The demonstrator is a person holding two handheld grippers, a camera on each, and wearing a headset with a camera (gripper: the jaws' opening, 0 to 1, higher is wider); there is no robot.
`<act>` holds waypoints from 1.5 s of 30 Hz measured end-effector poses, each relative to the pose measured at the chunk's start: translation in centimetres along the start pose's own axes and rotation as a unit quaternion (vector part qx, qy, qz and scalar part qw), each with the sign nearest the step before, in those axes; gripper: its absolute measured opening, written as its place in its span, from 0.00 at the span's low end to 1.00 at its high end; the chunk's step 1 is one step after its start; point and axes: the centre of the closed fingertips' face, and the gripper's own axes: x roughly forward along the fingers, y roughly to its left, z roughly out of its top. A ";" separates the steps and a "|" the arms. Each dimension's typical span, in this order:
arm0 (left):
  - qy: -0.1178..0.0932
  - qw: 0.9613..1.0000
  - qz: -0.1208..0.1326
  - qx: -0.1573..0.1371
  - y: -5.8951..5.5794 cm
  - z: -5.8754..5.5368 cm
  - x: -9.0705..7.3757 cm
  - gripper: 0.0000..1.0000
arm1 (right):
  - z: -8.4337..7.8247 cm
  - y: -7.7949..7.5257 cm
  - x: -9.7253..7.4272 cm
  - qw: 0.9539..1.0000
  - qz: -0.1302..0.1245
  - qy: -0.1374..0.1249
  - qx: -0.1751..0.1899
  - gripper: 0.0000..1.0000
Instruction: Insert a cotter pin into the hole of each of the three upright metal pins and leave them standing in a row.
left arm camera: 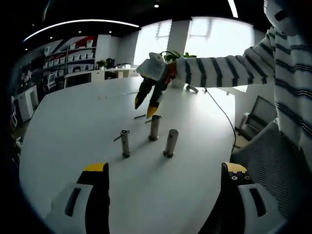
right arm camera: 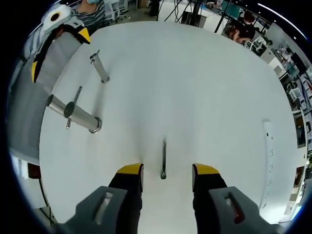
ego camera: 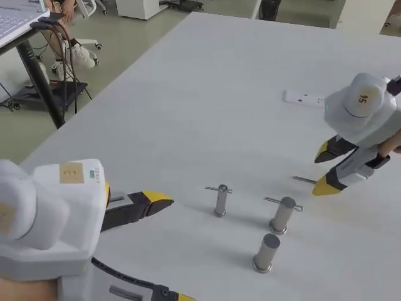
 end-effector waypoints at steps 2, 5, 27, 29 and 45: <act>0.004 1.000 -0.001 0.000 -0.1 -0.2 0.0 0.94 | 0.3 0.4 0.1 1.000 0.023 -0.009 0.017 0.30; 0.011 1.000 0.004 0.002 0.2 -0.7 0.0 0.92 | 0.2 -0.2 0.2 1.000 0.017 -0.006 0.020 0.25; 0.013 1.000 0.016 -0.011 0.5 -1.0 -0.1 0.90 | 0.4 0.4 0.5 0.994 0.059 0.096 -0.011 0.19; 0.009 1.000 0.021 -0.011 0.7 -0.9 0.0 0.87 | 0.3 0.4 0.5 0.993 0.060 0.101 -0.010 0.19; 0.017 1.000 -0.002 -0.003 -0.6 -1.0 1.0 0.83 | 0.3 0.6 0.5 0.992 0.058 0.112 -0.017 0.15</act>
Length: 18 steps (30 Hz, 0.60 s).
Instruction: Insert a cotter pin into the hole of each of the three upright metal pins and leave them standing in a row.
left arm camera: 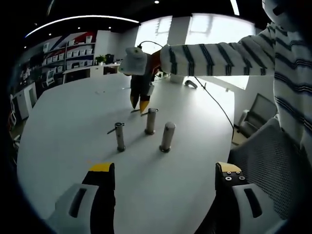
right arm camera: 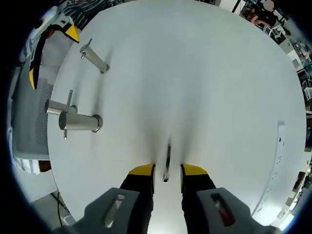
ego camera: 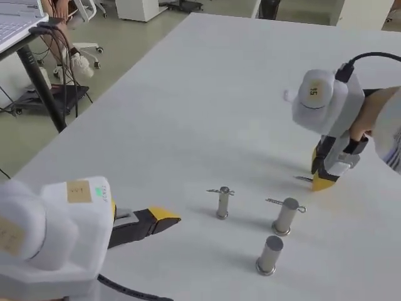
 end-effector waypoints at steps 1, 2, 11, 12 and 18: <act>-0.001 1.000 0.000 0.000 0.0 0.0 0.0 0.83 | 0.0 0.0 0.0 1.000 -0.001 0.002 -0.001 0.14; -0.002 1.000 0.000 -0.002 0.0 0.1 0.0 0.83 | 0.0 0.0 0.0 1.000 -0.002 0.003 -0.002 0.12; -0.001 1.000 0.003 -0.003 -0.1 -0.2 -0.5 0.82 | -0.2 -0.8 0.2 1.000 -0.028 -0.001 0.008 0.00; -0.001 1.000 0.004 -0.003 0.0 -0.2 -0.6 0.82 | -0.2 -0.9 0.2 0.999 -0.030 -0.003 0.011 0.00; 0.004 1.000 0.011 -0.007 0.1 -0.5 -0.9 0.82 | -0.1 -1.1 0.2 0.999 -0.039 -0.018 0.032 0.00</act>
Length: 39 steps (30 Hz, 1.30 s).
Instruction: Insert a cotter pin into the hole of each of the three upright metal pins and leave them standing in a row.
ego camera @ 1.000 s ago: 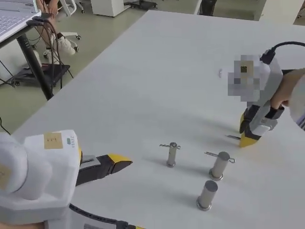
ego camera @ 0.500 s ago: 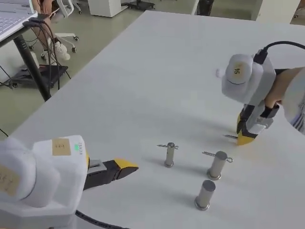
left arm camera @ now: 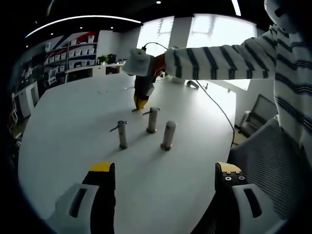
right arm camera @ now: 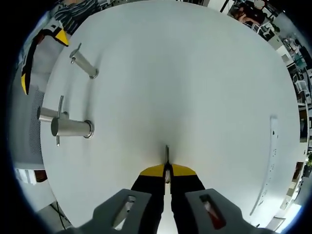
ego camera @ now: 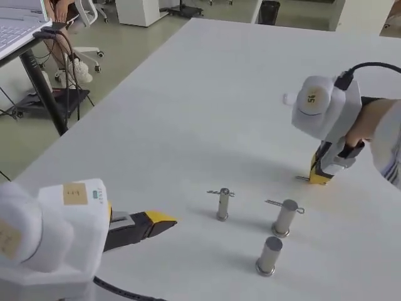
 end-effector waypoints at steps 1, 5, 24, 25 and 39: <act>0.002 1.000 0.001 0.002 0.1 -0.1 0.0 0.82 | 0.0 0.0 0.0 1.000 0.000 -0.002 0.000 0.00; 0.000 1.000 0.004 0.002 0.1 0.0 -0.1 0.82 | 0.1 -0.3 0.0 1.000 -0.004 -0.015 0.016 0.00; -0.010 1.000 0.023 0.004 0.2 0.7 -0.8 0.83 | 0.2 0.5 -0.5 0.998 -0.032 -0.048 0.026 0.00; -0.011 1.000 0.024 0.004 0.2 0.7 -0.9 0.83 | 0.2 0.6 -0.6 0.998 -0.031 -0.051 0.028 0.00; -0.028 0.999 0.042 -0.004 0.9 1.7 -1.2 0.81 | 1.4 0.9 -5.6 0.989 -0.097 -0.116 0.002 0.00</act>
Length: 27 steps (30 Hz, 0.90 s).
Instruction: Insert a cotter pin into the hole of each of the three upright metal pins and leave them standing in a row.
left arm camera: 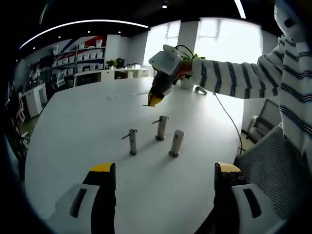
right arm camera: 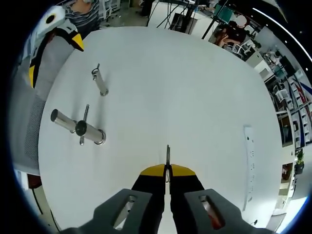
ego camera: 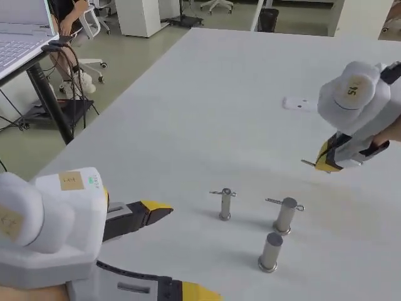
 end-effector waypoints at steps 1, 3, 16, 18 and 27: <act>-0.001 1.000 0.001 -0.002 0.0 0.1 0.0 0.81 | 0.2 0.2 -0.5 1.000 -0.006 -0.006 -0.001 0.00; -0.004 1.000 0.003 -0.005 0.1 0.3 -0.1 0.81 | 0.6 0.3 -1.3 1.000 -0.020 -0.013 -0.003 0.00; -0.022 1.000 0.010 -0.012 1.3 1.7 0.3 0.78 | 3.1 2.2 -4.1 0.993 -0.083 -0.072 -0.037 0.00; -0.022 1.000 0.009 -0.008 1.4 2.1 0.4 0.78 | 3.4 2.5 -4.5 0.992 -0.092 -0.078 -0.042 0.00; -0.049 0.999 0.011 -0.012 2.3 4.6 1.3 0.76 | 5.6 4.2 -6.9 0.980 -0.131 -0.141 -0.052 0.00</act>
